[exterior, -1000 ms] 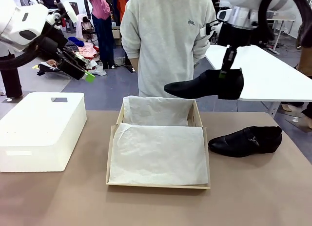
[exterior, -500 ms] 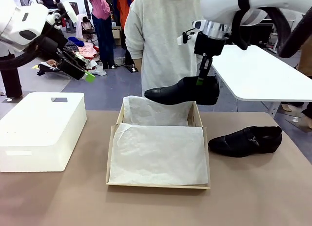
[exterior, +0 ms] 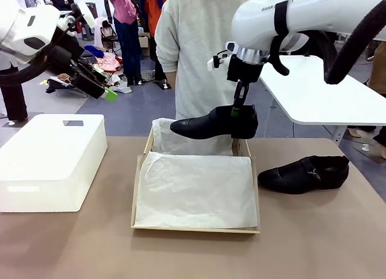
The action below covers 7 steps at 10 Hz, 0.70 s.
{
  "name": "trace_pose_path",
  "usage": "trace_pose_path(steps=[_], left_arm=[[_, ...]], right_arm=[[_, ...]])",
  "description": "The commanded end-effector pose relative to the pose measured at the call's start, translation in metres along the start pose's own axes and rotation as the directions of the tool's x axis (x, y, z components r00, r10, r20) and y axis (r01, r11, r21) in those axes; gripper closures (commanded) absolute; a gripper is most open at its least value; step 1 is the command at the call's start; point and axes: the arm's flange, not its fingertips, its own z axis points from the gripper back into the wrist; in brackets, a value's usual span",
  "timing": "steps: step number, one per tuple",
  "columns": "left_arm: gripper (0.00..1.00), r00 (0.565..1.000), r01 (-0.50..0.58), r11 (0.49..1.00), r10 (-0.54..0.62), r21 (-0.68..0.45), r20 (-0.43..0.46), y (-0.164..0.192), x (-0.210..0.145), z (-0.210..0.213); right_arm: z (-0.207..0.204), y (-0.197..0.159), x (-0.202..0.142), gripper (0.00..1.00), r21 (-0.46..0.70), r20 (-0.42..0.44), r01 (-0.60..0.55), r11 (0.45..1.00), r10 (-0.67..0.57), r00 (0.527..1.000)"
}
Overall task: Pack the shoes into the box.
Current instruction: Place one shoe of the Shoes into the Shoes Box.
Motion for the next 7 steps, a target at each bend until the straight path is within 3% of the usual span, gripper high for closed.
trace_pose_path(steps=[1, 7], left_arm=[[0.0, 1.0, 0.008, 1.0, -0.008, -0.014, 0.014, 0.002, -0.001, 0.0], [0.0, 1.0, 0.008, 1.0, -0.008, -0.014, 0.014, 0.002, -0.001, 0.0]], right_arm=[[-0.004, -0.005, 0.015, 1.0, -0.02, -0.03, -0.02, 1.0, 0.019, 0.999], [-0.01, 0.001, 0.005, 1.0, 0.004, -0.013, -0.015, 1.0, 0.015, 1.0]])
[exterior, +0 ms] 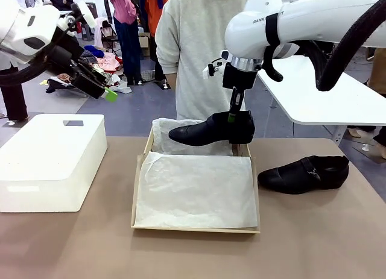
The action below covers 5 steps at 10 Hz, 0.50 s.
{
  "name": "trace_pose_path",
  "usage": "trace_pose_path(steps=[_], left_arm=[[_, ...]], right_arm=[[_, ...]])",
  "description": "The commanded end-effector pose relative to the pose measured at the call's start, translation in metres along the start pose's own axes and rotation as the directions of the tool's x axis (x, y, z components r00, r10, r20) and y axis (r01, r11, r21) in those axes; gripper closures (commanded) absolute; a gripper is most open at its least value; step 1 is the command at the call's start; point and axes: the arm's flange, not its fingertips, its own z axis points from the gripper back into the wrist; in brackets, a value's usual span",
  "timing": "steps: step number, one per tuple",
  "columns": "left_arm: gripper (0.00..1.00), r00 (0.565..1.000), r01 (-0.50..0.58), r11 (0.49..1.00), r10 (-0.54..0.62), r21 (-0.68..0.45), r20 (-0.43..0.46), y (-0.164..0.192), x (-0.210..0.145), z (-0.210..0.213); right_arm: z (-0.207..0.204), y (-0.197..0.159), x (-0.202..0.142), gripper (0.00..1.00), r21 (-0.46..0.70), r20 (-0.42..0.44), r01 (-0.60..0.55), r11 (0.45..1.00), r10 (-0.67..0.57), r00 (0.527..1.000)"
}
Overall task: Pack the shoes into the box.
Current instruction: Place one shoe of the Shoes into the Shoes Box.
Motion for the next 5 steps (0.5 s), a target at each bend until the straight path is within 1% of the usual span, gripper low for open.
trace_pose_path(steps=[1, 4, 5], left_arm=[[0.0, 1.0, 0.008, 1.0, -0.008, -0.014, 0.014, 0.002, -0.001, 0.0], [0.0, 1.0, 0.008, 1.0, -0.008, -0.014, 0.014, 0.002, -0.001, 0.0], [0.0, 1.0, 0.008, 1.0, -0.008, -0.014, 0.014, 0.002, -0.001, 0.0]], right_arm=[[0.0, 0.0, 0.0, 1.0, 0.0, 0.0, 0.0, 1.0, 0.0, 1.0], [0.007, -0.009, 0.026, 1.0, 0.04, 0.024, -0.052, 0.998, 0.051, 0.998], [0.005, -0.011, 0.033, 1.0, 0.046, 0.015, -0.058, 0.997, 0.057, 0.998]])
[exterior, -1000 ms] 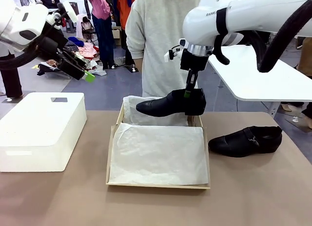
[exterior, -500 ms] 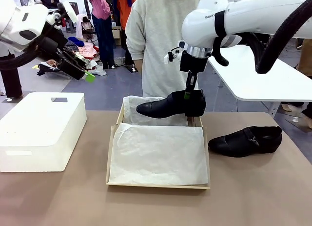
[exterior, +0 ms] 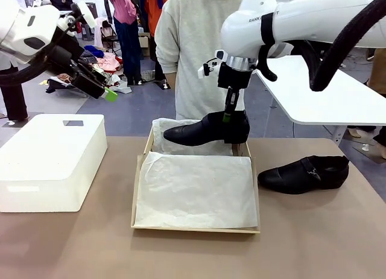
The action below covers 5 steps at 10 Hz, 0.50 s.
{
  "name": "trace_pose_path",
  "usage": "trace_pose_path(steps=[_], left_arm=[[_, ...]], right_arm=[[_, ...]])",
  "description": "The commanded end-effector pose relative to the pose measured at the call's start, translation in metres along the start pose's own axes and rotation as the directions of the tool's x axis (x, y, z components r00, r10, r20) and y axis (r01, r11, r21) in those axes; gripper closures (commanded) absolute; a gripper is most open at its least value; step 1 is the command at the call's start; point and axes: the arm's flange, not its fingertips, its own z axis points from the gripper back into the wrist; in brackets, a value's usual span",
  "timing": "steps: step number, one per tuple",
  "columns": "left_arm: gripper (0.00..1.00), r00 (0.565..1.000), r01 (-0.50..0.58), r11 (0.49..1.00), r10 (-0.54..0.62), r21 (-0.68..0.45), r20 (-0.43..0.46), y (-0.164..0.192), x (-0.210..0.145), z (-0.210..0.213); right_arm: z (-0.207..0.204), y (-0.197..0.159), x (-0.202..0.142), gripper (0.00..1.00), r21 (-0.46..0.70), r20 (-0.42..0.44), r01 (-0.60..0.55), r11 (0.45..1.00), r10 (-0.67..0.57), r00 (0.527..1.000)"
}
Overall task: Pack the shoes into the box.
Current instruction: Place one shoe of the Shoes into the Shoes Box.
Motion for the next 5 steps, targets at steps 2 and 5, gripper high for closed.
trace_pose_path(steps=[2, 5], left_arm=[[0.0, 1.0, 0.009, 1.0, -0.008, -0.014, 0.014, 0.002, -0.001, 0.0], [0.0, 1.0, 0.009, 1.0, -0.008, -0.014, 0.014, 0.002, -0.001, 0.0]], right_arm=[[0.004, -0.015, 0.023, 1.0, 0.028, -0.006, -0.043, 0.999, 0.043, 0.999], [-0.014, -0.023, 0.029, 1.0, 0.011, 0.002, -0.064, 0.998, 0.064, 0.998]])
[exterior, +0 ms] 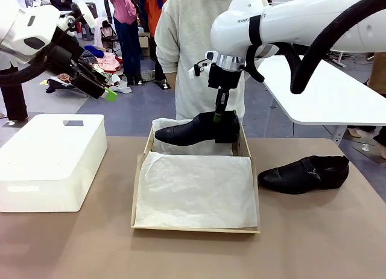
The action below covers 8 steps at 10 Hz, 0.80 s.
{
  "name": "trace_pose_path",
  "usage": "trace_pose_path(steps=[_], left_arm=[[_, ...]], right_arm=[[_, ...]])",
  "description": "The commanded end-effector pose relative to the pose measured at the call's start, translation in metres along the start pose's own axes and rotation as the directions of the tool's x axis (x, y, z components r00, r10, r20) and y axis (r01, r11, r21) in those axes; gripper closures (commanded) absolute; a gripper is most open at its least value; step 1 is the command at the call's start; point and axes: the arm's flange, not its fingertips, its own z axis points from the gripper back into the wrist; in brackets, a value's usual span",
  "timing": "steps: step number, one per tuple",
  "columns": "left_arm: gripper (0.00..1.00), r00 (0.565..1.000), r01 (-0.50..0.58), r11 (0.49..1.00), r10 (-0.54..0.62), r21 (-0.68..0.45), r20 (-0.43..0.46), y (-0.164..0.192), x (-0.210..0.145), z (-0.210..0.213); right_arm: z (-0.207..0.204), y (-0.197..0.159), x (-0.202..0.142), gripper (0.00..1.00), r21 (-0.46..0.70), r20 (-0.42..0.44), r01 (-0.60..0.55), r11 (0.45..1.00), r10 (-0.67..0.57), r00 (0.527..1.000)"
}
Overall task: Pack the shoes into the box.
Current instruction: Place one shoe of the Shoes into the Shoes Box.
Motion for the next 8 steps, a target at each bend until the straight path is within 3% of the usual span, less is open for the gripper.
trace_pose_path(steps=[1, 8], left_arm=[[0.0, 1.0, 0.009, 1.0, -0.008, -0.014, 0.014, 0.002, -0.001, 0.0], [0.0, 1.0, 0.009, 1.0, -0.008, -0.014, 0.014, 0.002, -0.001, 0.0]], right_arm=[[-0.005, -0.008, 0.006, 1.0, -0.04, -0.012, -0.051, 0.998, 0.051, 0.999], [-0.055, -0.014, 0.005, 1.0, -0.088, -0.015, -0.037, 0.995, 0.036, 0.999]])
